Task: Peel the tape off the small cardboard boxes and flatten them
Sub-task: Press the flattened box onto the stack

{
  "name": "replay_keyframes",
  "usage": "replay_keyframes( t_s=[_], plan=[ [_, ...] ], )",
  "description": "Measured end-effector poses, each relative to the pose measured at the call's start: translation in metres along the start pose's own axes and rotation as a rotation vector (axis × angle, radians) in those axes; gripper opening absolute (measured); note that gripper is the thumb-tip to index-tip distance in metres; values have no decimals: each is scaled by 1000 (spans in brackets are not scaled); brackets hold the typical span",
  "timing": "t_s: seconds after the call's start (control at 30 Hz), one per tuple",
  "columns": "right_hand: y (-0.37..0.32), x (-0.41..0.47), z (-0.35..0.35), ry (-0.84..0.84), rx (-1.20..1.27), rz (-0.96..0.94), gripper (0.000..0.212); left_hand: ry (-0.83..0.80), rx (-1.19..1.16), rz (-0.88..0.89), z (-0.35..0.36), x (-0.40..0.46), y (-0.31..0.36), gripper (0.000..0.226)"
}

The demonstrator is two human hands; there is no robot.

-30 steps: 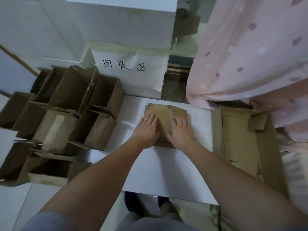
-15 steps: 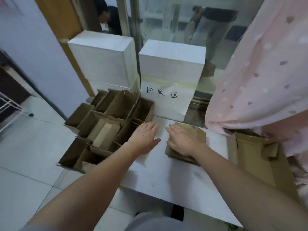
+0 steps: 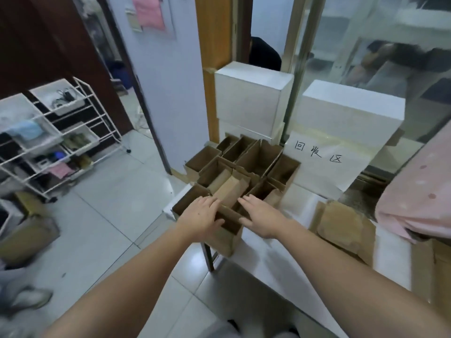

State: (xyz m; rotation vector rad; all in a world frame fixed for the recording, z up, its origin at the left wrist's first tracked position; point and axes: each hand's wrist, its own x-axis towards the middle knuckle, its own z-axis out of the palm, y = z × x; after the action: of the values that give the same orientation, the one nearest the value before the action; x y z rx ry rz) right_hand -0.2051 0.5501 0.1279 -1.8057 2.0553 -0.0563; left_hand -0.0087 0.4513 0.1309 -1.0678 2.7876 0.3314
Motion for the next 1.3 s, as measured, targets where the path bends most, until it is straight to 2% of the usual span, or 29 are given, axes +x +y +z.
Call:
replay_keyframes(
  t_s=[0.17,0.37,0.53,0.67,0.97,1.17,1.3],
  plan=[
    [-17,2,19,-56,5,-1,68,-40,-18,-29,7,-26,-17,61],
    [-23,11,17,-62,-5,5,68,-2,-65,-57,12,-26,-27,61],
    [-41,33,8,-40,8,-1,66,1,-105,-43,6,-8,-51,53],
    [-60,68,1,-13,11,44,67,-20,-131,-19,-8,18,-90,59],
    [-126,149,-2,74,129,328,66,-116,-49,220,-20,91,-208,68],
    [-186,159,22,139,293,560,66,-174,-41,395,-14,91,-237,69],
    [-213,157,44,174,355,646,65,-231,-150,388,-12,75,-238,67]
  ],
)
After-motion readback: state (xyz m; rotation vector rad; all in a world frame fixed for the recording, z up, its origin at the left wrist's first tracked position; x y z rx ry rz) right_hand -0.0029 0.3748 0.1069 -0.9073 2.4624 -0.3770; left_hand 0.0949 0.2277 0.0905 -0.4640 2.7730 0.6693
